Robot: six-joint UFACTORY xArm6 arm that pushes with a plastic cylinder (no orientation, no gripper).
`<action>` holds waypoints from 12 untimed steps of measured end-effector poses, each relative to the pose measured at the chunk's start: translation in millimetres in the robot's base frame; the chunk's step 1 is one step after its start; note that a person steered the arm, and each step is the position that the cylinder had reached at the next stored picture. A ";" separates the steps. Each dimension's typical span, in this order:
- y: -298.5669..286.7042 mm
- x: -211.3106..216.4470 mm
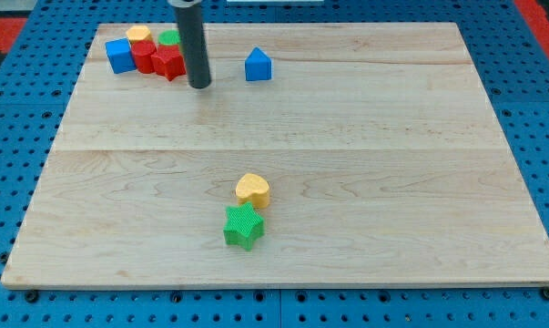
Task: Point your arm at the bottom center
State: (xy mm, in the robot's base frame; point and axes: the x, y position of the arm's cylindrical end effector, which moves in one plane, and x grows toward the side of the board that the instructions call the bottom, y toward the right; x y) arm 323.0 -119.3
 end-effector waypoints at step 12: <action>193.3 181.9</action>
State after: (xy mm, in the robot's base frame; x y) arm 504.9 74.1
